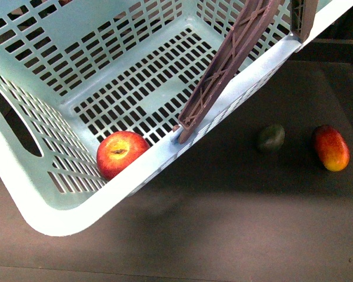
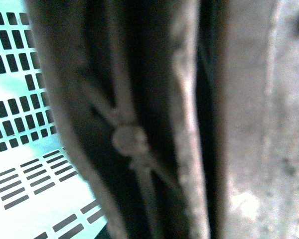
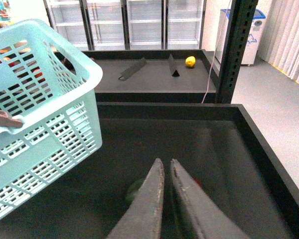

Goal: Pick apple with right arm and hold basket with left

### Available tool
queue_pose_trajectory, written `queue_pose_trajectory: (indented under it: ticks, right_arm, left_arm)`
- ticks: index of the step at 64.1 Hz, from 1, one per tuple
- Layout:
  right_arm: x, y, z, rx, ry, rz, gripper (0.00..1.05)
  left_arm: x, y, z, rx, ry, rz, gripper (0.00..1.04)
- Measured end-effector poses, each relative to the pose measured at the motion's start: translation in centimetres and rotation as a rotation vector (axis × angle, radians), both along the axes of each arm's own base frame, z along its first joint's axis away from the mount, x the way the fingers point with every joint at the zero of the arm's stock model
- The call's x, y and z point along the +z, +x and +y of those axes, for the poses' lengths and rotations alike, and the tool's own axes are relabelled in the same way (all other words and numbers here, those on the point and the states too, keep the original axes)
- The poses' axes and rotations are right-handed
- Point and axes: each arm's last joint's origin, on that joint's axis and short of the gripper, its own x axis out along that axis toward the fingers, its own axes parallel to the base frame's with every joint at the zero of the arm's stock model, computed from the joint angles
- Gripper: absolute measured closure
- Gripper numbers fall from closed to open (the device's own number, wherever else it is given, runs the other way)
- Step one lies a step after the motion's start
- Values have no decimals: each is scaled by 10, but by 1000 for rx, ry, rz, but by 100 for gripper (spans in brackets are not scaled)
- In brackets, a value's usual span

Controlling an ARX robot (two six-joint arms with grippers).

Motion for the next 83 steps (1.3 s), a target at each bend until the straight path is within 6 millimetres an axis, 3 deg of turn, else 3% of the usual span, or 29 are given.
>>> queue_pose_trajectory:
  ticks: [24,32,36,42,48,58,68,83]
  right_arm:
    - [0,0,0,0,0,-1,28]
    - [0,0,0,2,0,-1,8]
    - [0,0,0,2,0,-1,9]
    - [0,0,0,-1,0,-1,9]
    - [0,0,0,-1,0,-1,9]
    - [0,0,0,3,0,-1,9]
    - [0,0,0,2,0,-1,9]
    - [0,0,0,2,0,-1,9]
  left_arm:
    - [0,0,0,5,4,-2,91]
    - [-2,6,4,129,285,-42,91]
    - [-4,16,11,169,393,-81,91]
    - [-4,37,39,286,465,-92,91]
    - [-10,53,68,401,443,-54,91]
    - [-41,77,112,591,323,99,91]
    - [-74,90,133,710,217,222,91]
    - [-102,104,151,821,38,333,91]
